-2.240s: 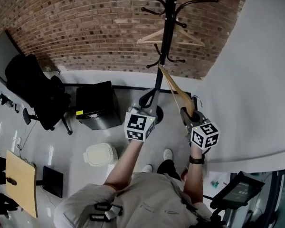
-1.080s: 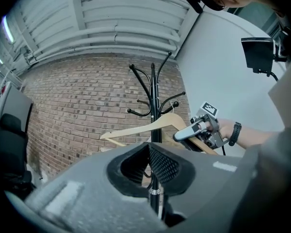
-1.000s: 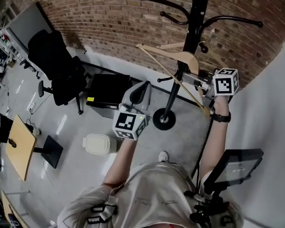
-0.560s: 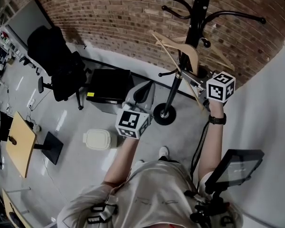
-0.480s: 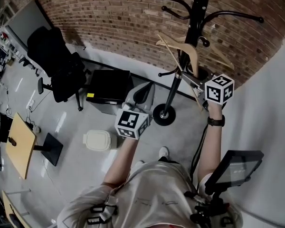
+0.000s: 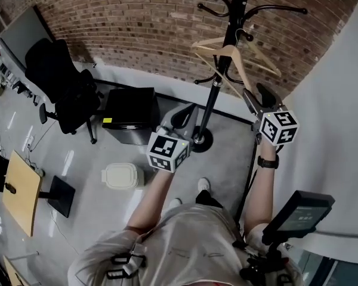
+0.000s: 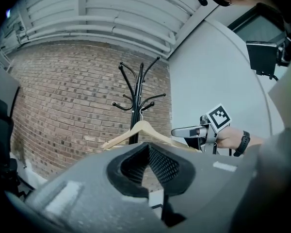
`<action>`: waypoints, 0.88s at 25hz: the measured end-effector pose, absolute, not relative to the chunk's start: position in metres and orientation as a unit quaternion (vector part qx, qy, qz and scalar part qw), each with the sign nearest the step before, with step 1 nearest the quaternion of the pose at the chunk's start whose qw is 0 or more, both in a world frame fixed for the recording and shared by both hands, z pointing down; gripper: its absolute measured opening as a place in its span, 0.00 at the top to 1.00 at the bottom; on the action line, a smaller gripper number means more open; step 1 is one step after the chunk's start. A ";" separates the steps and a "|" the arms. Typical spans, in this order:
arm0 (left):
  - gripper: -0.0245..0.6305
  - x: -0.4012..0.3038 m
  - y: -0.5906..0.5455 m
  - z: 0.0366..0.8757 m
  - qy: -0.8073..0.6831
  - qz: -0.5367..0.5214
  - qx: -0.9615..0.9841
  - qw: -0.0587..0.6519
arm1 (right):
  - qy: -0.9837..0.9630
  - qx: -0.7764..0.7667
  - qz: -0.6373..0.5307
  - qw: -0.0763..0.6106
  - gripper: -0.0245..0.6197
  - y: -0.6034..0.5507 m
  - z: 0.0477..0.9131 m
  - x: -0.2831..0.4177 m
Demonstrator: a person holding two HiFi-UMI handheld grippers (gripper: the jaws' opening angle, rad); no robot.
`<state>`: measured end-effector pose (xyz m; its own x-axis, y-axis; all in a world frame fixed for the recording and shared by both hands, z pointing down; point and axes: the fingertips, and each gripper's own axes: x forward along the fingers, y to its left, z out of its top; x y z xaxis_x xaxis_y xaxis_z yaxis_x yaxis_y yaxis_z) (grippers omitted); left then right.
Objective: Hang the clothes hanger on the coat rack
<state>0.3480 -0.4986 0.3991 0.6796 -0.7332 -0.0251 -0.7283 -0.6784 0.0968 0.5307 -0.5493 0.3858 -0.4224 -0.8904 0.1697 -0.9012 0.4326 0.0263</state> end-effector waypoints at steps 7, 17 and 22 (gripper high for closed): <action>0.96 0.350 -0.437 0.422 -0.347 -0.039 0.935 0.060 | -0.752 0.659 -0.018 -0.007 0.95 -0.427 0.362 0.564; 0.96 0.382 -0.375 0.415 -0.320 -0.037 0.946 0.043 | -0.773 0.632 0.033 -0.040 0.95 -0.340 0.403 0.509; 0.96 0.386 -0.337 0.399 -0.335 -0.037 0.941 0.030 | -0.784 0.619 0.028 -0.030 0.95 -0.296 0.392 0.498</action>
<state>0.3863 -0.3370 0.3988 0.7734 -0.6320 -0.0495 -0.6276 -0.7743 0.0809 0.4978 -0.2965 0.3918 -0.2313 -0.9728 -0.0111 -0.9695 0.2315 -0.0811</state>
